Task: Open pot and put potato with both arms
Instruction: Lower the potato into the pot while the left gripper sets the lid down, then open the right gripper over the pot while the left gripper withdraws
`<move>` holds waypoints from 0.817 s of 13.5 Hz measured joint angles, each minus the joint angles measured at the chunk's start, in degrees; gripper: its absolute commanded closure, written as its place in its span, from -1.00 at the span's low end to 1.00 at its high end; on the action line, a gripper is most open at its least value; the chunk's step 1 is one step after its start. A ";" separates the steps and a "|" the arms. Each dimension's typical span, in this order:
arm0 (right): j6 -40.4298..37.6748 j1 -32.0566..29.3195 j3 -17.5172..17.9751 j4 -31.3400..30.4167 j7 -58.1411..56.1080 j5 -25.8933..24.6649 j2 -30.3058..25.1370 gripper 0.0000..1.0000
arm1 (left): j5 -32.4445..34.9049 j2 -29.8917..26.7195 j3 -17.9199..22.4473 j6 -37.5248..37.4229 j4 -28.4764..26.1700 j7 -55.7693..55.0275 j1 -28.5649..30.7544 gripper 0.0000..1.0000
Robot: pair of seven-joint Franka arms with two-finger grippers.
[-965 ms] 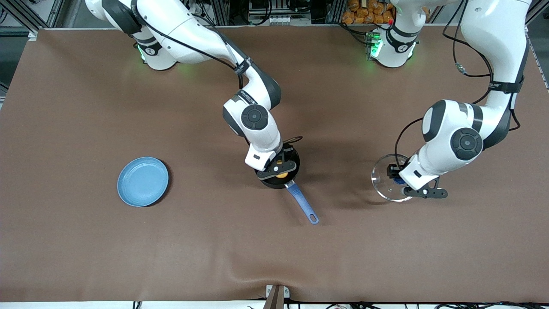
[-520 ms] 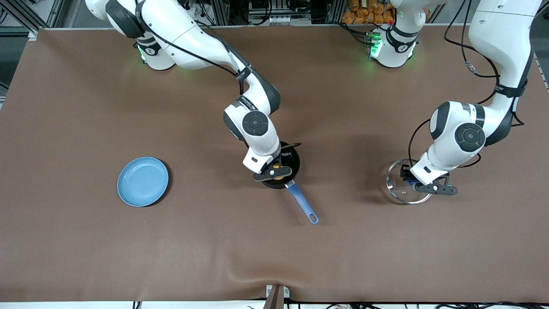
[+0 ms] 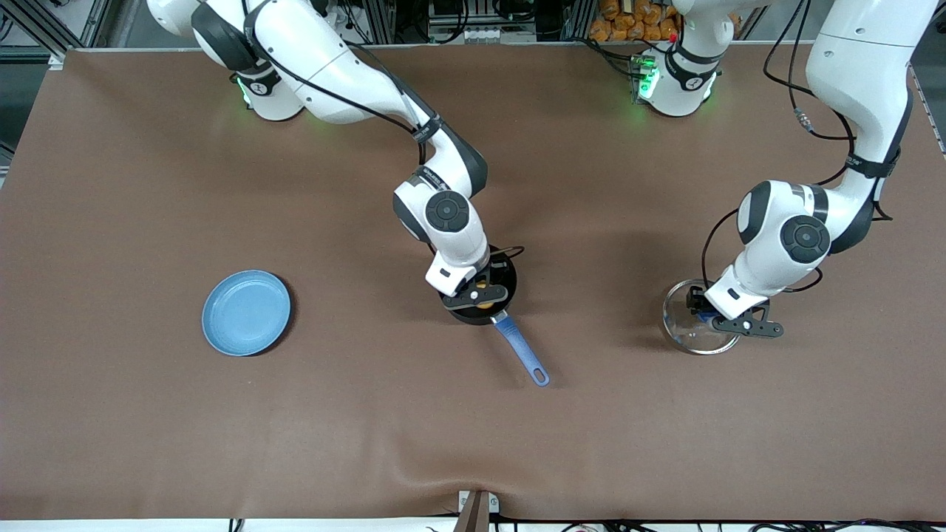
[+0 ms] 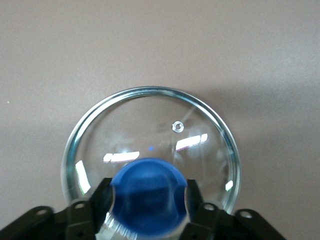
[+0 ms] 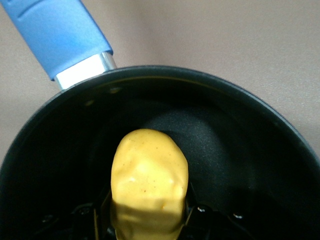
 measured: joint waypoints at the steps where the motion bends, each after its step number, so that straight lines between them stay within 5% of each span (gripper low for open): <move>1: 0.00 0.01 0.00 0.00 0.01 -0.03 0.00 1.00 | 0.00 -0.09 -0.06 0.01 0.35 -0.02 0.00 -1.00; 2: 0.01 0.01 0.00 0.00 0.02 -0.05 0.00 0.51 | 0.00 -0.26 -0.12 0.04 0.67 -0.09 0.00 -1.00; 3: 0.01 0.01 0.00 0.00 0.02 -0.05 0.00 -0.45 | -0.01 -0.47 -0.19 0.08 1.05 -0.33 0.00 -1.00; 4: 0.01 0.01 0.00 0.00 0.06 -0.05 0.00 -0.99 | -0.02 -0.75 -0.28 0.10 1.46 -0.61 0.00 -1.00; 8: 0.84 0.00 -0.16 -0.01 0.16 -0.08 0.63 -1.00 | -0.75 -3.78 -1.96 -1.09 2.53 -1.49 0.00 -1.00; 11: 1.13 -0.12 -0.59 1.04 0.14 -0.16 0.50 -1.00 | -6.03 -7.19 -3.71 -13.33 8.00 -1.72 -0.06 -1.00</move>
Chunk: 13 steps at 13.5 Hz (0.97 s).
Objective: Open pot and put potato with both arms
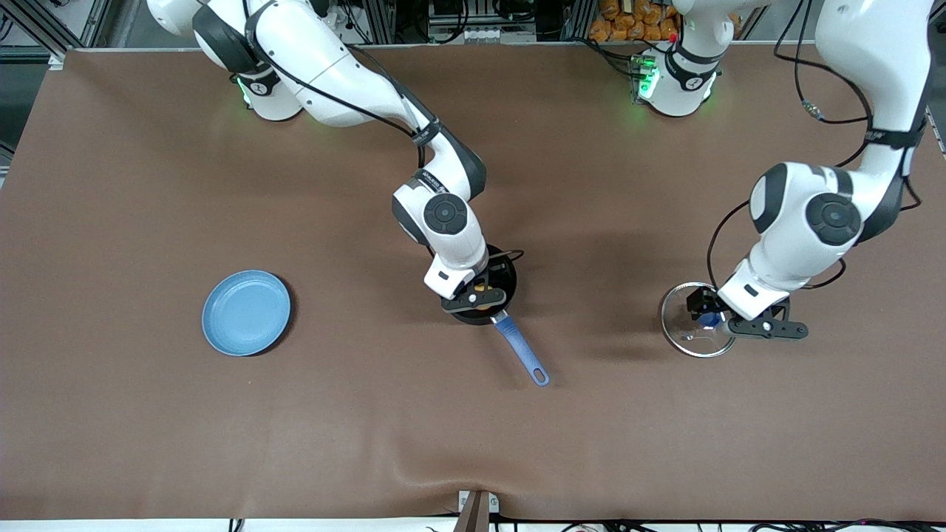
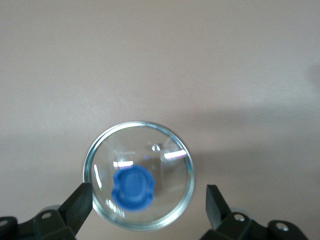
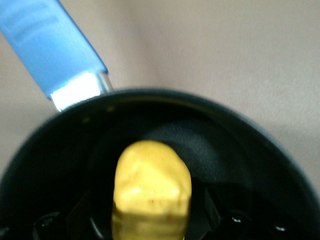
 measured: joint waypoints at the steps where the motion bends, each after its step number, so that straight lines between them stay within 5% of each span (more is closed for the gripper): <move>1: -0.05 -0.09 -0.08 0.44 0.00 0.00 -0.22 -1.00 | -0.59 -0.86 -0.35 -5.71 3.40 -0.96 -0.03 -1.00; 8: -6.38 -1.00 -0.20 2.09 -0.13 0.00 -4.02 -1.00 | -0.83 -9.25 -0.21 -25.51 17.77 -5.28 0.32 -1.00; 13: -21.90 -5.05 -0.58 3.47 -2.46 0.00 -13.61 -1.00 | -3.93 -10.26 -0.11 -36.96 26.93 -5.28 1.80 -1.00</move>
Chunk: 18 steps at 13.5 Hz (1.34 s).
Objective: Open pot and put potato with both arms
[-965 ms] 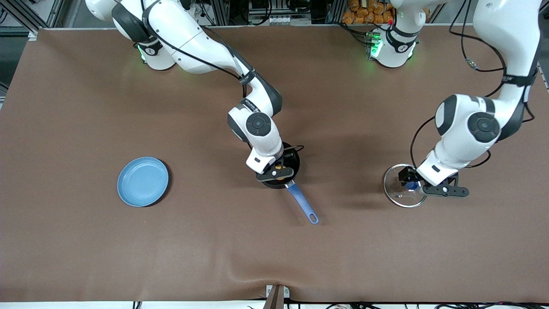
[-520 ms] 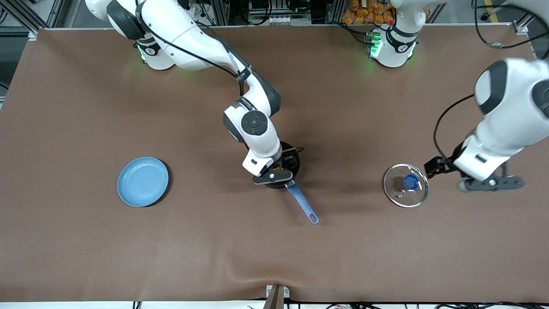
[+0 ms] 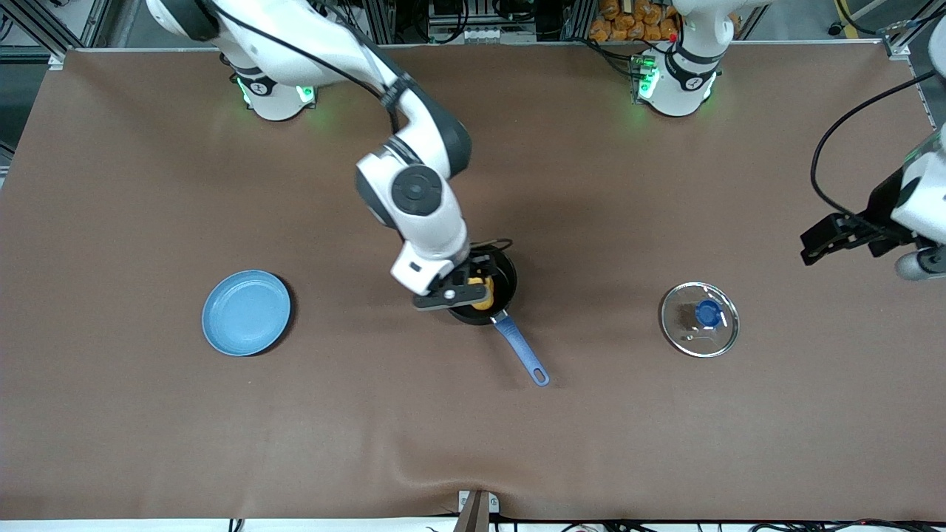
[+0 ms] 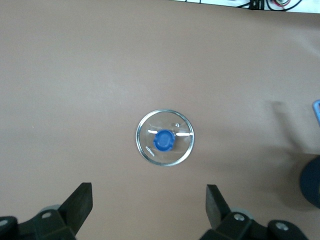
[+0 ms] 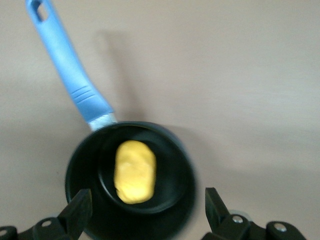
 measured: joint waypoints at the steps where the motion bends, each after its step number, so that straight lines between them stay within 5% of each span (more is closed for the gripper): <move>1: -5.06 -2.16 -0.11 0.02 -0.12 0.00 -2.78 -1.00 | -1.23 -0.15 0.00 -0.69 0.70 0.00 0.01 -1.00; 8: -25.65 -22.88 -0.78 -0.12 -9.22 -3.57 -17.77 -1.00 | -2.61 -1.75 -0.56 -5.46 1.33 0.00 -0.17 -1.00; 14: -30.46 -35.58 -0.68 -2.02 -24.85 -1.80 -25.42 -1.00 | -2.95 -3.17 -0.69 -6.02 1.44 0.00 -0.15 -1.00; 18: -30.34 -38.12 -0.19 -2.48 -26.60 1.95 -26.67 -1.00 | -3.08 -5.25 -0.68 -8.53 1.45 0.00 -0.24 -1.00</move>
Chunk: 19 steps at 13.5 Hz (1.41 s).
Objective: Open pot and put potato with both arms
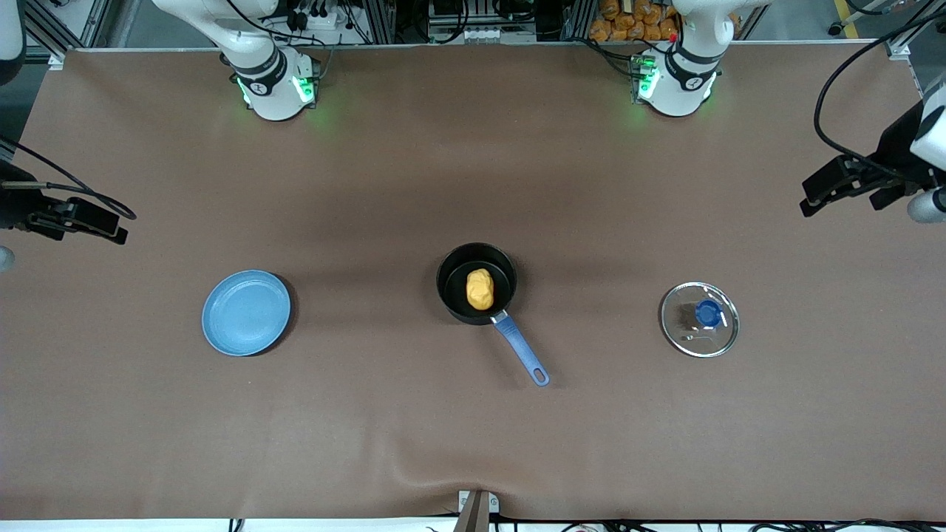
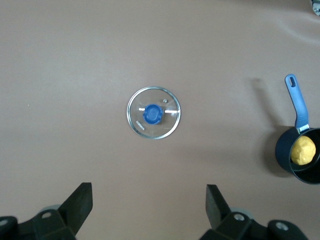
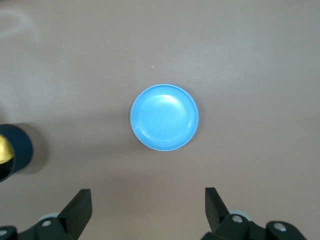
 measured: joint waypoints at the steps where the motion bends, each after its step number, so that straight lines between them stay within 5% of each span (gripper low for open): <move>1: 0.16 0.17 0.52 -0.02 0.02 0.24 -0.11 -1.00 | -0.08 -0.70 0.17 -0.62 -0.02 0.03 -0.39 -1.00; 6: 0.29 0.51 0.96 -0.27 0.06 -0.05 -1.28 -1.00 | -0.15 -4.84 11.42 -3.13 -3.64 0.06 -12.15 -1.00; 19: 1.51 0.91 1.10 -2.62 0.04 -4.25 -4.95 -1.00 | -0.18 -8.42 15.84 -2.68 -7.84 0.09 -15.98 -1.00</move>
